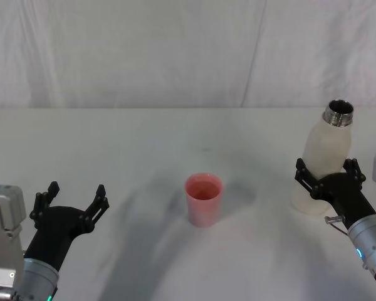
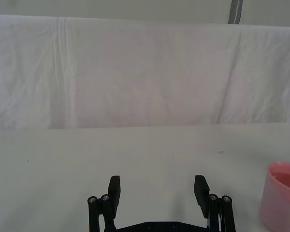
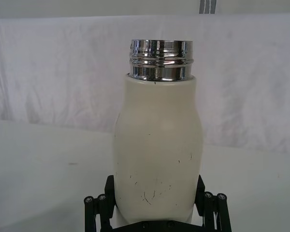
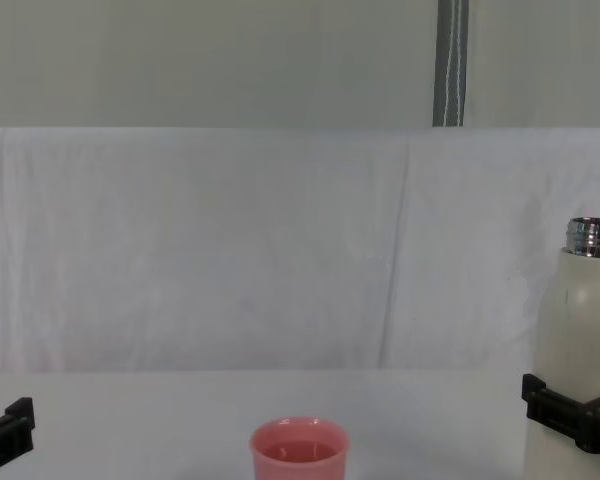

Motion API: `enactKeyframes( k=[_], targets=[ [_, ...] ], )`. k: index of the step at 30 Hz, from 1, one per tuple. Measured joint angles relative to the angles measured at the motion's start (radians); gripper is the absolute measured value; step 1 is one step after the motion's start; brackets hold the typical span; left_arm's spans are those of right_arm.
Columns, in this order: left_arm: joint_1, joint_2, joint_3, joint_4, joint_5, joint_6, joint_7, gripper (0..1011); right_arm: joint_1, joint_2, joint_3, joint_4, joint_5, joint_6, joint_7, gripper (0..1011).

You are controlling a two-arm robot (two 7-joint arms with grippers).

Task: Grasp the thermos with one hand and pour water into the cup lid.

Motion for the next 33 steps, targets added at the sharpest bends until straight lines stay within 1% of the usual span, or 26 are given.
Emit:
enactKeyframes(
  k=[20, 25, 33],
  targets=[
    [0.000, 0.000, 0.000, 0.000, 0.000, 0.000, 0.000, 1001, 0.000, 0.000, 0.000, 0.000, 0.000, 0.000, 0.000, 956],
    [0.000, 0.000, 0.000, 0.000, 0.000, 0.000, 0.000, 1001, 0.000, 0.000, 0.000, 0.000, 0.000, 0.000, 0.000, 1001],
    [0.000, 0.000, 0.000, 0.000, 0.000, 0.000, 0.000, 1001, 0.000, 0.000, 0.000, 0.000, 0.000, 0.000, 0.000, 1001]
  ],
)
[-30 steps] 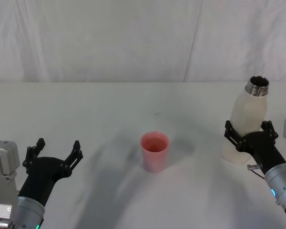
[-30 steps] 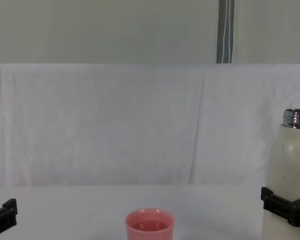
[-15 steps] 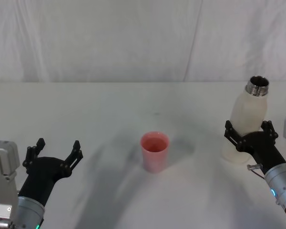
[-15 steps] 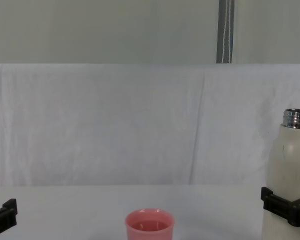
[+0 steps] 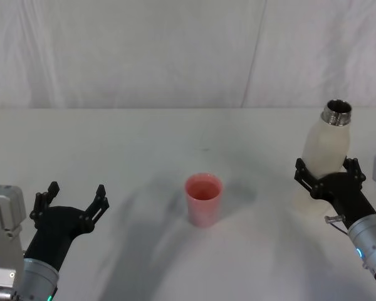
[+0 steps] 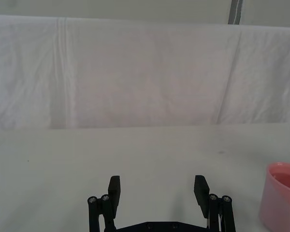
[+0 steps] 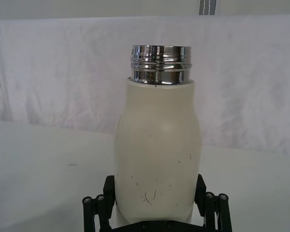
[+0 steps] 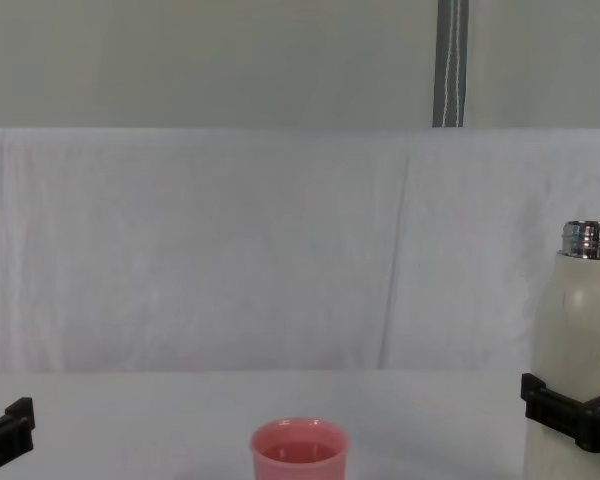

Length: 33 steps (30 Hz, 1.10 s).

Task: Grasp the thermos with one hand and pour water into the cup lid.

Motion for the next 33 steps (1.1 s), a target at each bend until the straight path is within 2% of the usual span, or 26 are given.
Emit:
enactKeyframes(
  k=[19, 33],
  targets=[
    [0.000, 0.000, 0.000, 0.000, 0.000, 0.000, 0.000, 1001, 0.005, -0.004, 0.000, 0.011, 0.023, -0.006, 0.014, 1001],
    [0.000, 0.000, 0.000, 0.000, 0.000, 0.000, 0.000, 1001, -0.016, 0.009, -0.002, -0.026, 0.018, 0.011, 0.011, 1001]
  ],
)
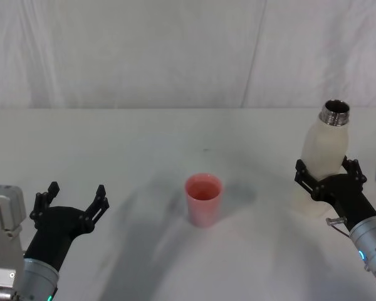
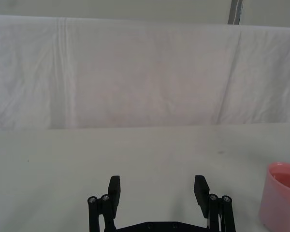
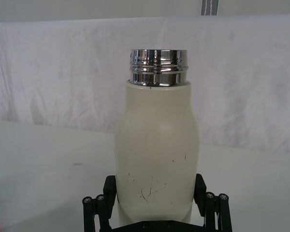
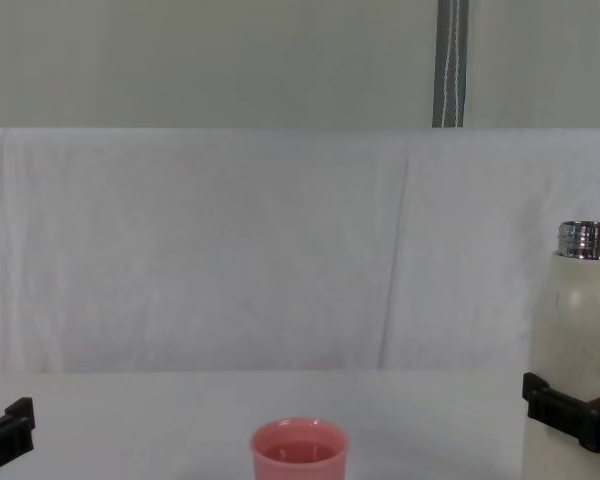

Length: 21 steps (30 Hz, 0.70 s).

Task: Grasp the thermos with one hand and pour water into the cup lid.

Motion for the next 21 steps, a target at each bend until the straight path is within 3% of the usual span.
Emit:
enactKeyframes(
  k=[21],
  targets=[
    [0.000, 0.000, 0.000, 0.000, 0.000, 0.000, 0.000, 1001, -0.056, 0.010, 0.004, -0.070, -0.008, 0.003, -0.011, 1001]
  ],
)
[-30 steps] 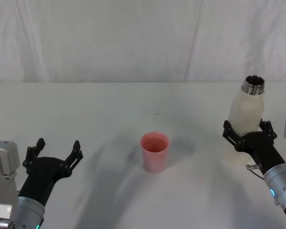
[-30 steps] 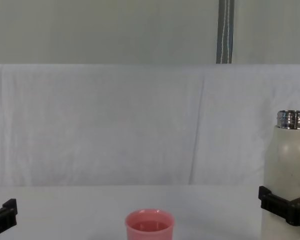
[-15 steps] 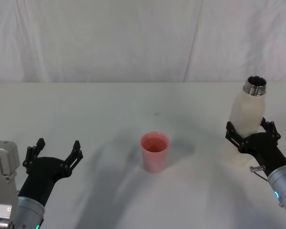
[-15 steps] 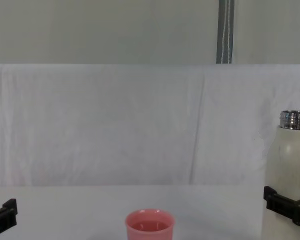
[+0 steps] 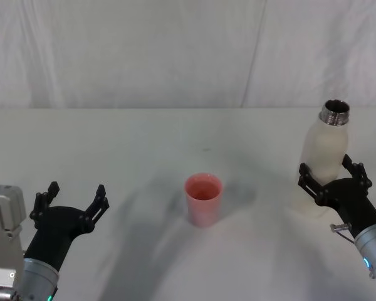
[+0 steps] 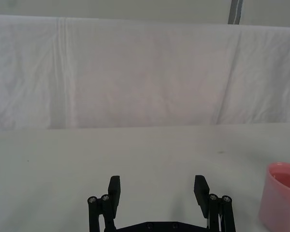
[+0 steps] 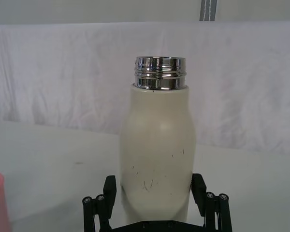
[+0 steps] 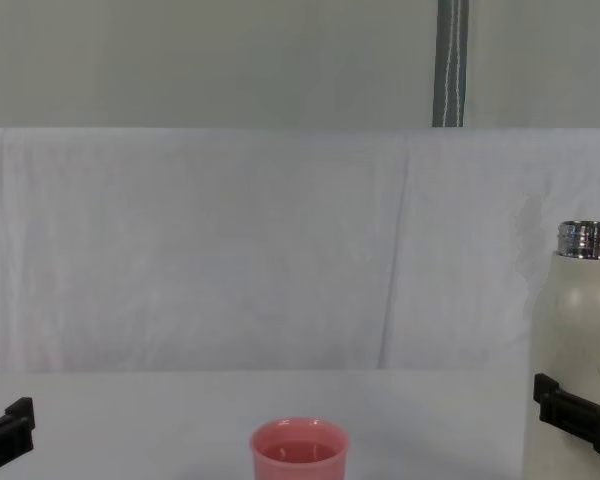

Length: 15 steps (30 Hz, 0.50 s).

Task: Grasp the thermos with one hand and pour water into the cup lid.

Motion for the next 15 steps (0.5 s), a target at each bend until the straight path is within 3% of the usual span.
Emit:
enactKeyframes(
  k=[15],
  targets=[
    [0.000, 0.000, 0.000, 0.000, 0.000, 0.000, 0.000, 1001, -0.048, 0.006, 0.003, -0.050, -0.014, -0.012, -0.008, 1001]
  ],
)
